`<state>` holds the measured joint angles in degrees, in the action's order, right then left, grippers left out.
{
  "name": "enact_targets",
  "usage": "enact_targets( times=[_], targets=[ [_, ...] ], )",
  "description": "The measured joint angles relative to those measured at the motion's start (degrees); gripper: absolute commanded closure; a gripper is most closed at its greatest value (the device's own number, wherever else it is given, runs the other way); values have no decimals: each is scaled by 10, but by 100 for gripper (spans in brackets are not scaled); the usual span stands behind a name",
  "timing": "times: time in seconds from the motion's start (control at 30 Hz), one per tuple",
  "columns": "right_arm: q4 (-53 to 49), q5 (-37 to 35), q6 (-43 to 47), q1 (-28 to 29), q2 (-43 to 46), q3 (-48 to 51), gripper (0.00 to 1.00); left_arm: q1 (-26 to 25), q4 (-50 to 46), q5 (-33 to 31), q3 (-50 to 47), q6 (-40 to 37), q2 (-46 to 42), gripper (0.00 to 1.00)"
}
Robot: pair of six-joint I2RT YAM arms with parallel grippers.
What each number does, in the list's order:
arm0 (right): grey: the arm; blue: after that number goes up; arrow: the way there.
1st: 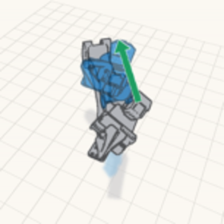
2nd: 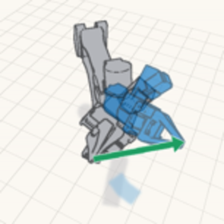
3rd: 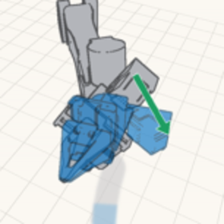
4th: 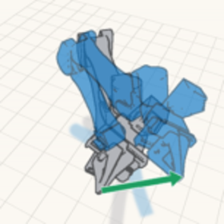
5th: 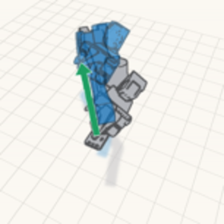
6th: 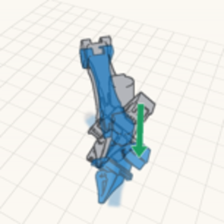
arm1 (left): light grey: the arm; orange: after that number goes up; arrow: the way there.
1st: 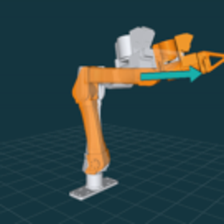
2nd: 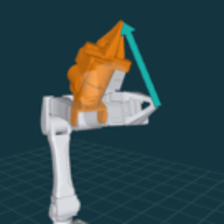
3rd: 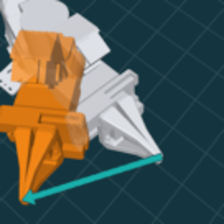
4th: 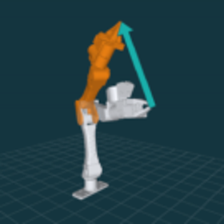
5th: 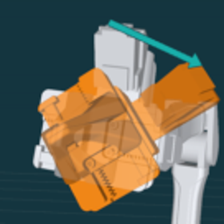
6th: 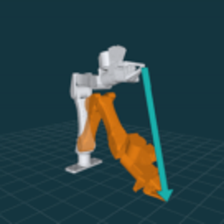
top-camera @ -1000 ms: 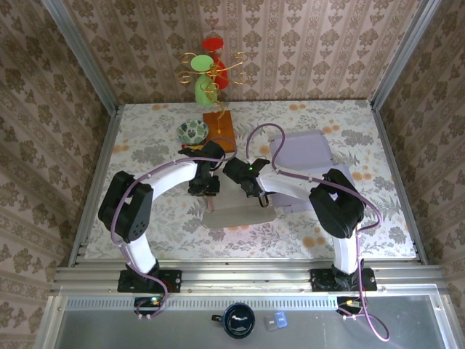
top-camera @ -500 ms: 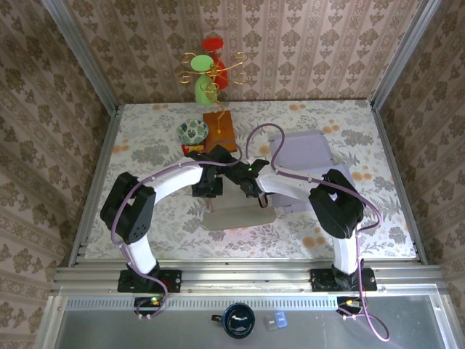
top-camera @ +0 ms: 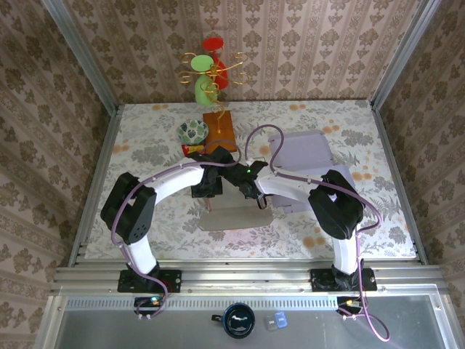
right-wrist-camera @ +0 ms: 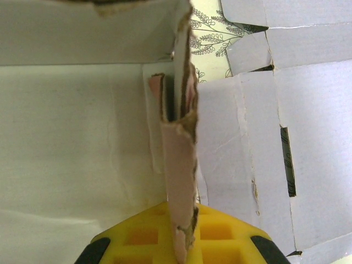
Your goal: Fold the paper box
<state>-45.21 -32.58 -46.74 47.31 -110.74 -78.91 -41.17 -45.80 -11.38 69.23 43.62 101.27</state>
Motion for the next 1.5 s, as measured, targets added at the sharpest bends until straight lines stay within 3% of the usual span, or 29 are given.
enact_targets(
  times=[0.13,0.27,0.4,0.5,0.73,0.9,1.13,1.5],
  targets=[
    [2,0,0,1,0,2,100,-1,0,0,0,2,0,99],
    [2,0,-2,1,0,3,100,-1,2,0,0,1,-2,90],
    [3,0,-2,2,0,3,100,-1,8,-5,-6,0,-9,99],
    [9,1,-4,3,2,6,100,-1,13,-13,-10,-3,-13,99],
    [22,1,-3,3,25,22,100,-9,23,-36,-21,-10,-38,72],
    [25,2,-4,3,28,22,100,-12,18,-39,-20,-13,-67,59],
    [25,2,-15,2,28,22,100,-12,6,-10,-20,-9,-98,52],
    [-29,61,-102,-22,26,-3,100,17,-53,10,26,13,-193,51]
  ],
)
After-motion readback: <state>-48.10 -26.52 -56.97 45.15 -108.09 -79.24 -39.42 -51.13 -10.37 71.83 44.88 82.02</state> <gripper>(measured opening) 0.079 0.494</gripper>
